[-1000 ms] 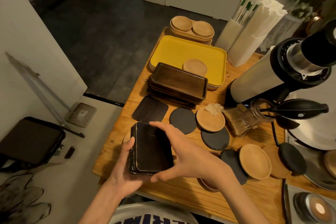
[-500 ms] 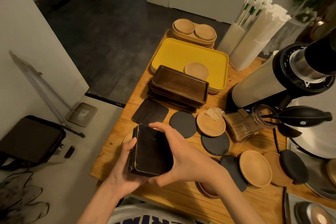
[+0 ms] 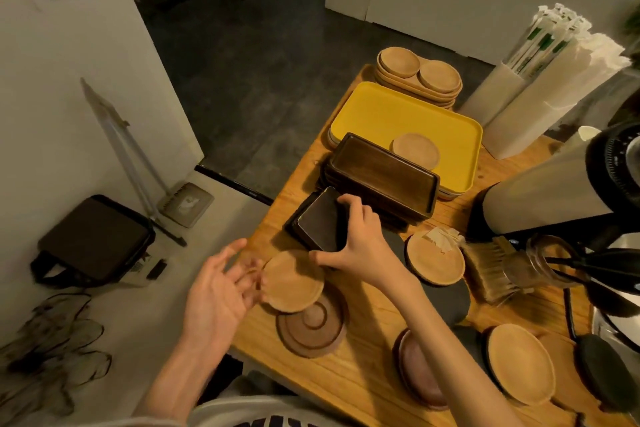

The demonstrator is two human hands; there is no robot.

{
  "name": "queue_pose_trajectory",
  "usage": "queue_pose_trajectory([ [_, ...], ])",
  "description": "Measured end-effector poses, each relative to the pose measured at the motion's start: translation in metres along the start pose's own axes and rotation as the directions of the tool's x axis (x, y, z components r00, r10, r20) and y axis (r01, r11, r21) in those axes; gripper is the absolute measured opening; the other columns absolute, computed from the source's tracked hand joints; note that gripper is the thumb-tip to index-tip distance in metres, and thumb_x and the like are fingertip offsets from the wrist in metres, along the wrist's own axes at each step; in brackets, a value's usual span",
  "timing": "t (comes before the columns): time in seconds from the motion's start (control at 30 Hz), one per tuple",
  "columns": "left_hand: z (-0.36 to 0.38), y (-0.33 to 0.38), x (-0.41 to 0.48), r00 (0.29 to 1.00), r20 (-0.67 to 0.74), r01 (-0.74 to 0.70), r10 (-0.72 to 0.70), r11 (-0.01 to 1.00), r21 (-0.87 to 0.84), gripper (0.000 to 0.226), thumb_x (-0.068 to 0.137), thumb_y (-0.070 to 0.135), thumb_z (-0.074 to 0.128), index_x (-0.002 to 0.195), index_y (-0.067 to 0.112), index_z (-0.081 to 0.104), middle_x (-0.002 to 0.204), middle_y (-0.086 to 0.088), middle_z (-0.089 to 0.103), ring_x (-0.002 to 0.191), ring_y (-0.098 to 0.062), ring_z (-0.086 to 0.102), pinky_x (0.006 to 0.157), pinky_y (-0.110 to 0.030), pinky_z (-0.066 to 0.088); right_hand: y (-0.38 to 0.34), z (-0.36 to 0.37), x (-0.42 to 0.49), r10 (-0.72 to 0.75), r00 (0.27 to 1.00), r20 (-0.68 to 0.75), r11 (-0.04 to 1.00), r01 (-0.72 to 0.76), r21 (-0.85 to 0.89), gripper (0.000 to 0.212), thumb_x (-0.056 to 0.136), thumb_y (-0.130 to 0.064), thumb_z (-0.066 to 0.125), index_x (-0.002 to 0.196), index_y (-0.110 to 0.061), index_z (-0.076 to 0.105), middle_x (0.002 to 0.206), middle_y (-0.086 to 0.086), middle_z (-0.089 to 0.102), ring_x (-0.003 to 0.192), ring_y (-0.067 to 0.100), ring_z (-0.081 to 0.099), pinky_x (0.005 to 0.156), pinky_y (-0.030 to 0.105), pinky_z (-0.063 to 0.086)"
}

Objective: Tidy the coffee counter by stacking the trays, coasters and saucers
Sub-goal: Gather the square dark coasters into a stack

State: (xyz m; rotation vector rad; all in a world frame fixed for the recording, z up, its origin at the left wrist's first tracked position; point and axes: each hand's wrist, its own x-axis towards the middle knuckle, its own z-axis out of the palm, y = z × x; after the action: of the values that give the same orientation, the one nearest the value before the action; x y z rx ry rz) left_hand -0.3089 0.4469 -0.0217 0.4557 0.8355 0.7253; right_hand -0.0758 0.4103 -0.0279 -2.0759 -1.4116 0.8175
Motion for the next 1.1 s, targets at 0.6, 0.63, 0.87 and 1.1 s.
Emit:
queue_pose_trajectory([
  [0.6, -0.039, 0.006, -0.018, 0.983, -0.167, -0.074, 0.073, 0.997, 0.003, 0.037, 0.08, 0.035, 0.057, 0.114, 0.02, 0.061, 0.075, 0.0, 0.064, 0.064, -0.014, 0.057, 0.063, -0.032, 0.041, -0.008, 0.034, 0.027, 0.019, 0.993, -0.115, 0.965, -0.049, -0.259, 0.091, 0.068, -0.051, 0.084, 0.137, -0.023, 0.032, 0.138, 0.013, 0.036, 0.127, 0.03, 0.033, 0.099, 0.04, 0.04],
  [0.63, -0.041, 0.007, -0.018, 0.984, -0.165, -0.073, 0.073, 0.997, 0.011, 0.037, 0.08, 0.035, 0.057, 0.113, 0.02, 0.062, 0.075, 0.0, 0.063, 0.065, -0.014, 0.056, 0.063, -0.032, 0.041, -0.009, 0.035, 0.024, 0.024, 0.991, -0.134, 0.961, -0.06, -0.271, 0.091, 0.068, -0.053, 0.082, 0.138, -0.022, 0.033, 0.139, 0.014, 0.035, 0.13, 0.031, 0.031, 0.1, 0.041, 0.041],
  [0.87, -0.046, 0.013, -0.013, 0.995, -0.097, -0.03, 0.036, 0.998, 0.063, 0.033, 0.08, 0.035, 0.055, 0.106, 0.017, 0.062, 0.073, 0.001, 0.063, 0.061, -0.012, 0.057, 0.053, -0.027, 0.046, -0.015, 0.04, 0.012, 0.069, 0.981, -0.183, 0.946, -0.122, -0.302, 0.087, 0.074, -0.06, 0.073, 0.142, -0.023, 0.034, 0.149, 0.016, 0.023, 0.139, 0.036, 0.021, 0.105, 0.048, 0.039],
  [1.1, -0.036, 0.017, -0.005, 1.0, -0.01, 0.028, -0.026, 0.989, 0.145, 0.021, 0.079, 0.034, 0.058, 0.068, 0.018, 0.05, 0.059, 0.004, 0.044, 0.046, -0.008, 0.036, 0.038, -0.018, 0.031, -0.023, 0.036, -0.007, 0.08, 0.948, -0.309, 0.931, -0.181, -0.316, 0.071, 0.085, -0.069, 0.052, 0.138, -0.023, 0.043, 0.15, 0.012, 0.031, 0.138, 0.032, 0.027, 0.105, 0.046, 0.04],
])
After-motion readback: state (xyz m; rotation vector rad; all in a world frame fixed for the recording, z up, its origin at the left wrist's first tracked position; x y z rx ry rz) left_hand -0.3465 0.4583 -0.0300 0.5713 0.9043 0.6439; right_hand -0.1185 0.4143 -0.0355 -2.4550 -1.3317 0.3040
